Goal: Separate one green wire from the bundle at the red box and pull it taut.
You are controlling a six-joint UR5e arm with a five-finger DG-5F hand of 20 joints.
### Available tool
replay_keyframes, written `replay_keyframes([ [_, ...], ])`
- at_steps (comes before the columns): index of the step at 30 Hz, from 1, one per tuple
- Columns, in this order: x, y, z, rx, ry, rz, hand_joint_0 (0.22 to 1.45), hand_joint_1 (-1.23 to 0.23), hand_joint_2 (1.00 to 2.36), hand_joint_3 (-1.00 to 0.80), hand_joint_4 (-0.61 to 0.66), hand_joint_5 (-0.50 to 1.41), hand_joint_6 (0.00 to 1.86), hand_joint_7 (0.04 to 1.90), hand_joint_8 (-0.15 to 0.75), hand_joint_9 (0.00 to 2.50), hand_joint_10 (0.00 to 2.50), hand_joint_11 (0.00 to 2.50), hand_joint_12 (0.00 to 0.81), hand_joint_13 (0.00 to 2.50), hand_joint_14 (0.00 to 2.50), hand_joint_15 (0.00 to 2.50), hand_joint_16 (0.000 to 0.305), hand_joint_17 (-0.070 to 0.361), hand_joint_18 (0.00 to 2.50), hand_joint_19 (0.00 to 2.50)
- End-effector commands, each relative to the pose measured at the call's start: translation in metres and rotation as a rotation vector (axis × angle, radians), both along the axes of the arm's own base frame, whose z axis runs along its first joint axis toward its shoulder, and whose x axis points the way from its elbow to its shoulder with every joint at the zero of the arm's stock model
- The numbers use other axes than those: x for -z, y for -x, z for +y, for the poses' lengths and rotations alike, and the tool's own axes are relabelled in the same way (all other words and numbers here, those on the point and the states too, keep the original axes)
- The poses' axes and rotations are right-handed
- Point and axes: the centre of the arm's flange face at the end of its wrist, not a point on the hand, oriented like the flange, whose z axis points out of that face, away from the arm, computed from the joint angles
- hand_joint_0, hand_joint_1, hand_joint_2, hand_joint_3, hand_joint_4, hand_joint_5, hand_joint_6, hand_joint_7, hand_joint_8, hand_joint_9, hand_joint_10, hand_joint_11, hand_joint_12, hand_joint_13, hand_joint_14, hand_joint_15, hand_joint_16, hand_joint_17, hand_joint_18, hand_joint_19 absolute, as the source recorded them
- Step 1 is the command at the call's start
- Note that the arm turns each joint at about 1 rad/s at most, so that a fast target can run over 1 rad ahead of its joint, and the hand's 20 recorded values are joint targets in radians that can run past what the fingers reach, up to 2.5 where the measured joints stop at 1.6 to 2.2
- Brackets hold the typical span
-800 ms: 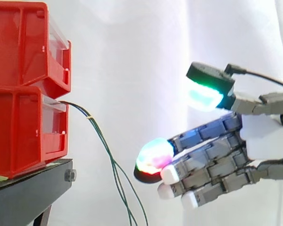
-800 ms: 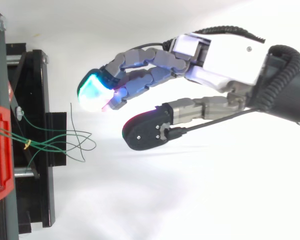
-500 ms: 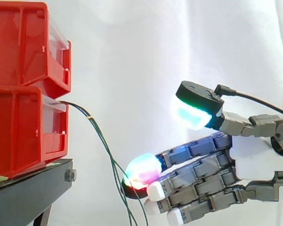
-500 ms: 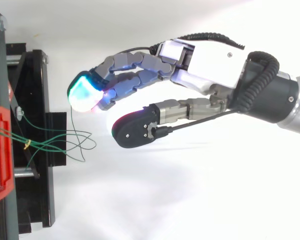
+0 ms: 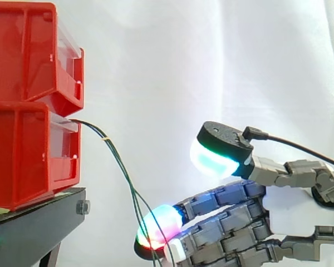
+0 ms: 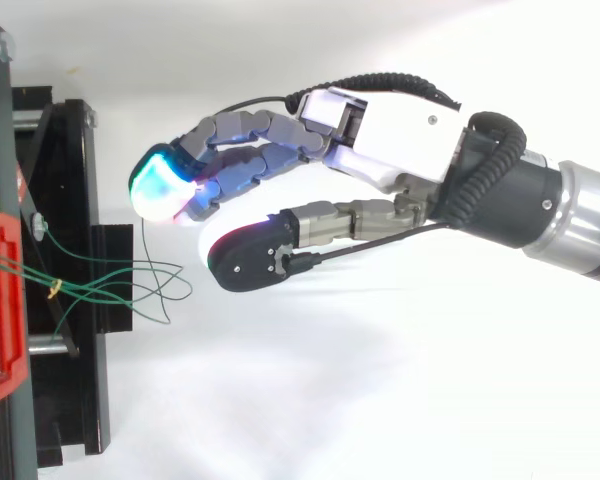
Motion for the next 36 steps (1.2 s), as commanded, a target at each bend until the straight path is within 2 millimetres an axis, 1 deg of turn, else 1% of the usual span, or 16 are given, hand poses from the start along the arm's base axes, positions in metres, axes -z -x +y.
replay_keyframes([
  [1,0.009,-0.006,0.000,0.008,0.013,-0.013,0.55,-0.57,1.01,-0.42,0.32,-0.18,0.50,0.79,0.294,0.77,0.01,0.30,0.365,0.54,0.01,0.18,0.048,0.108,0.47,0.27],
  [4,0.020,-0.011,-0.002,0.010,0.012,-0.034,0.55,-0.57,1.01,-0.43,0.32,-0.18,0.50,0.79,0.294,0.77,0.01,0.31,0.367,0.55,0.01,0.19,0.048,0.108,0.47,0.27],
  [12,0.016,-0.015,-0.001,0.018,0.041,-0.055,0.55,-0.57,1.01,-0.43,0.33,-0.18,0.50,0.79,0.297,0.78,0.01,0.31,0.366,0.56,0.01,0.20,0.048,0.108,0.48,0.28],
  [14,0.022,-0.018,-0.001,0.017,0.046,-0.051,0.55,-0.57,1.01,-0.42,0.32,-0.18,0.50,0.79,0.294,0.78,0.01,0.31,0.367,0.57,0.01,0.21,0.048,0.108,0.49,0.28],
  [20,0.024,-0.020,0.003,0.014,0.048,-0.053,0.55,-0.57,1.01,-0.42,0.33,-0.18,0.50,0.80,0.295,0.79,0.01,0.32,0.371,0.59,0.01,0.23,0.048,0.109,0.49,0.30],
  [26,0.006,-0.031,0.008,0.012,0.071,-0.054,0.55,-0.57,1.01,-0.42,0.33,-0.18,0.50,0.80,0.298,0.80,0.01,0.32,0.373,0.62,0.01,0.25,0.049,0.109,0.50,0.30],
  [27,0.005,-0.031,0.010,0.009,0.074,-0.053,0.55,-0.57,1.01,-0.43,0.33,-0.18,0.50,0.80,0.297,0.80,0.01,0.32,0.373,0.63,0.01,0.25,0.049,0.110,0.51,0.31],
  [28,0.005,-0.031,0.010,0.009,0.074,-0.053,0.55,-0.57,1.01,-0.43,0.34,-0.17,0.50,0.80,0.301,0.84,0.01,0.34,0.377,0.69,0.01,0.27,0.050,0.112,0.56,0.32],
  [29,0.003,-0.032,0.013,0.003,0.080,-0.056,0.55,-0.57,1.01,-0.42,0.35,-0.17,0.50,0.80,0.301,0.85,0.01,0.34,0.376,0.70,0.01,0.28,0.050,0.112,0.57,0.33],
  [31,0.001,-0.034,0.015,0.001,0.085,-0.062,0.55,-0.57,1.01,-0.42,0.35,-0.17,0.50,0.80,0.301,0.86,0.01,0.34,0.374,0.71,0.01,0.29,0.050,0.112,0.58,0.33],
  [34,-0.004,-0.037,0.028,-0.013,0.090,-0.078,0.55,-0.57,1.01,-0.42,0.35,-0.16,0.50,0.81,0.305,0.89,0.01,0.36,0.376,0.74,0.01,0.31,0.050,0.112,0.60,0.35],
  [36,-0.004,-0.037,0.031,-0.019,0.088,-0.079,0.55,-0.57,1.01,-0.42,0.35,-0.16,0.50,0.81,0.305,0.89,0.01,0.37,0.377,0.74,0.01,0.31,0.050,0.112,0.60,0.35],
])
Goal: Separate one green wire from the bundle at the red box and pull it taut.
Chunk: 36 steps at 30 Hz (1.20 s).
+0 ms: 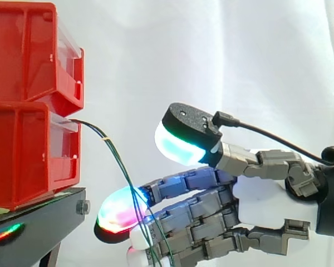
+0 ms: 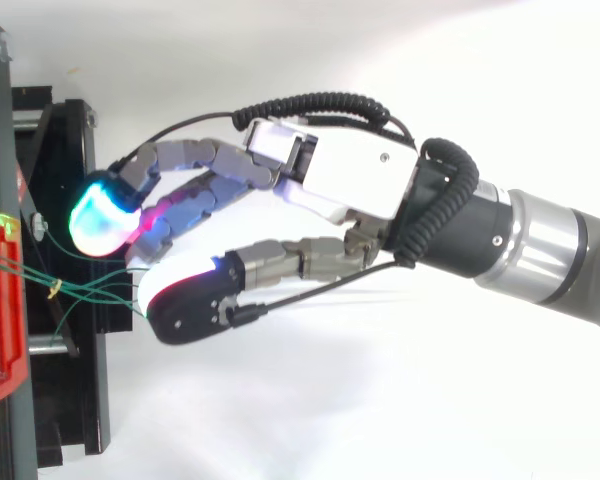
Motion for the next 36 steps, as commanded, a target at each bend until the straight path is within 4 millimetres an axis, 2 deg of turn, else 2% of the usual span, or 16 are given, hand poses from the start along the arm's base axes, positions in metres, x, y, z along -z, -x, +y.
replay_keyframes([
  [1,-0.006,-0.004,0.014,-0.019,-0.009,-0.019,0.55,-0.57,1.01,-0.42,0.35,-0.16,0.50,0.81,0.309,0.90,0.01,0.37,0.377,0.75,0.01,0.32,0.050,0.112,0.61,0.35],
  [17,-0.015,-0.010,0.043,-0.081,-0.189,-0.129,0.56,-0.58,1.01,-0.42,0.37,-0.15,0.50,0.82,0.307,0.93,0.01,0.39,0.378,0.83,0.01,0.36,0.050,0.113,0.65,0.38],
  [27,-0.018,-0.011,0.047,-0.092,-0.220,-0.145,0.57,-0.60,1.01,-0.42,0.35,-0.15,0.50,0.82,0.305,0.97,0.01,0.42,0.379,0.86,0.01,0.38,0.050,0.112,0.67,0.39],
  [32,-0.011,-0.013,0.049,-0.097,-0.227,-0.150,0.57,-0.61,1.01,-0.43,0.35,-0.15,0.50,0.86,0.303,0.99,0.01,0.46,0.375,0.88,0.01,0.39,0.049,0.111,0.68,0.39],
  [36,0.006,-0.017,0.049,-0.104,-0.276,-0.153,0.58,-0.62,1.01,-0.43,0.35,-0.15,0.50,0.89,0.302,1.02,0.02,0.52,0.372,0.91,0.02,0.43,0.049,0.109,0.70,0.40],
])
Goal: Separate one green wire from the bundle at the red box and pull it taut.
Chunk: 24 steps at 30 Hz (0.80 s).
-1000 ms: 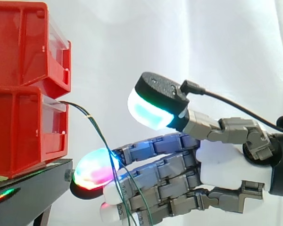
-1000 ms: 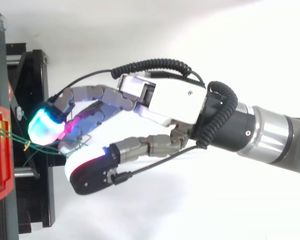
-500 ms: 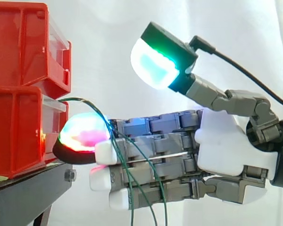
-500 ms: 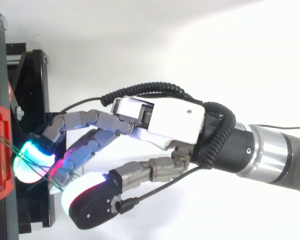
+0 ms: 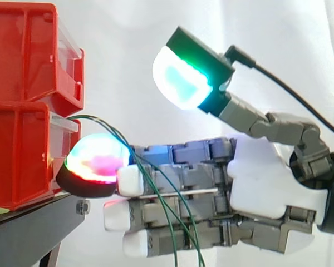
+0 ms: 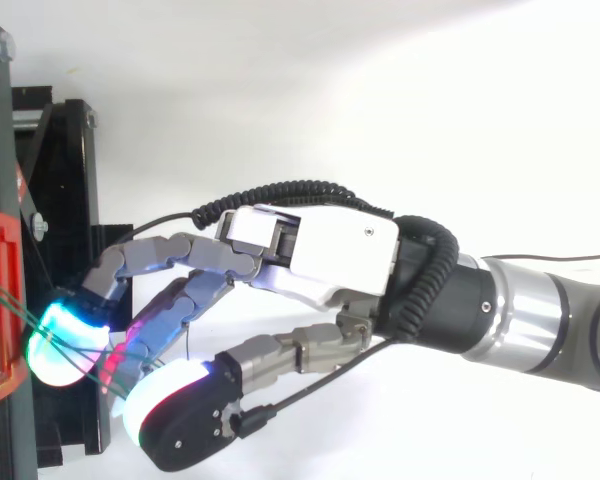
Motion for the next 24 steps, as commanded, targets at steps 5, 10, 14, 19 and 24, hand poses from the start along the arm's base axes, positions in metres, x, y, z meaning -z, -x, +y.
replay_keyframes([
  [5,0.005,-0.005,-0.006,-0.021,-0.036,0.018,0.59,-0.65,1.01,-0.41,0.33,-0.14,0.50,0.96,0.301,1.09,0.02,0.65,0.373,0.97,0.02,0.48,0.048,0.107,0.71,0.41],
  [10,-0.010,-0.010,-0.010,-0.025,-0.032,0.050,0.60,-0.66,1.01,-0.40,0.32,-0.13,0.50,1.01,0.303,1.13,0.02,0.71,0.371,1.00,0.02,0.51,0.047,0.105,0.73,0.42],
  [14,-0.015,-0.013,-0.010,-0.024,-0.026,0.055,0.61,-0.66,1.01,-0.39,0.31,-0.13,0.50,1.03,0.302,1.14,0.02,0.73,0.371,1.02,0.02,0.53,0.047,0.105,0.74,0.42],
  [19,-0.017,-0.013,-0.008,-0.023,-0.010,0.057,0.61,-0.66,1.01,-0.39,0.30,-0.12,0.50,1.06,0.302,1.17,0.03,0.79,0.374,1.07,0.02,0.59,0.047,0.105,0.74,0.43],
  [24,-0.016,-0.012,-0.011,-0.023,-0.011,0.067,0.62,-0.65,1.01,-0.38,0.29,-0.12,0.50,1.10,0.305,1.21,0.03,0.86,0.373,1.10,0.02,0.63,0.046,0.104,0.75,0.43],
])
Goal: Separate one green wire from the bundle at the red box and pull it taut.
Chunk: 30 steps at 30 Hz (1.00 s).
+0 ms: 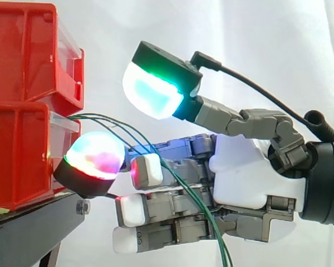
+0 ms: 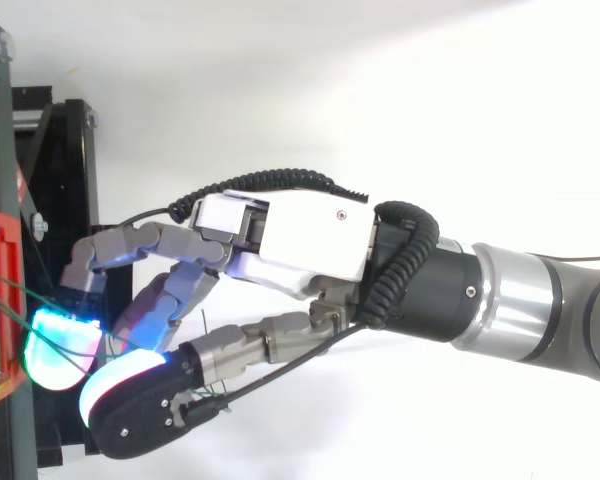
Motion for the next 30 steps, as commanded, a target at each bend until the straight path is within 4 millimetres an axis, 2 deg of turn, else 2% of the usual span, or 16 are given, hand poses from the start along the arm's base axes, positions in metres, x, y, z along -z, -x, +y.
replay_keyframes([
  [1,0.001,0.001,-0.002,-0.004,0.000,0.012,0.62,-0.65,1.01,-0.37,0.27,-0.11,0.50,1.15,0.304,1.22,0.02,0.89,0.373,1.12,0.02,0.66,0.046,0.104,0.75,0.43],
  [8,0.000,0.002,-0.014,-0.018,-0.027,0.018,0.64,-0.60,1.02,-0.33,0.21,-0.09,0.50,1.32,0.303,1.26,0.02,0.95,0.377,1.16,0.02,0.71,0.046,0.103,0.77,0.44],
  [10,0.000,0.002,-0.023,-0.027,-0.023,0.032,0.64,-0.59,1.01,-0.33,0.20,-0.09,0.50,1.34,0.307,1.27,0.02,0.95,0.376,1.17,0.02,0.70,0.046,0.103,0.77,0.45],
  [15,-0.011,0.006,-0.036,-0.027,-0.020,0.045,0.64,-0.56,1.01,-0.35,0.21,-0.09,0.50,1.36,0.306,1.27,0.02,0.95,0.377,1.17,0.02,0.71,0.046,0.103,0.77,0.45],
  [18,-0.026,0.011,-0.046,-0.014,-0.006,0.061,0.64,-0.56,1.01,-0.35,0.21,-0.09,0.50,1.37,0.312,1.27,0.03,0.95,0.379,1.18,0.02,0.71,0.046,0.103,0.79,0.45],
  [23,-0.034,0.016,-0.057,-0.001,0.010,0.084,0.64,-0.56,1.01,-0.35,0.21,-0.09,0.50,1.42,0.311,1.30,0.02,0.98,0.379,1.21,0.03,0.74,0.046,0.103,0.80,0.45],
  [27,-0.036,0.017,-0.059,0.003,0.015,0.089,0.63,-0.58,1.02,-0.30,0.21,-0.10,0.57,1.37,0.319,1.31,0.02,1.01,0.387,1.21,0.02,0.75,0.046,0.103,0.81,0.46],
  [28,-0.037,0.017,-0.059,0.003,0.017,0.091,0.62,-0.60,1.02,-0.25,0.21,-0.12,0.63,1.28,0.327,1.31,0.03,1.06,0.390,1.21,0.03,0.75,0.046,0.104,0.82,0.46],
  [30,-0.038,0.016,-0.059,0.004,0.021,0.090,0.61,-0.61,1.02,-0.19,0.19,-0.13,0.67,1.28,0.337,1.30,0.02,1.11,0.391,1.21,0.03,0.75,0.046,0.104,0.82,0.46],
])
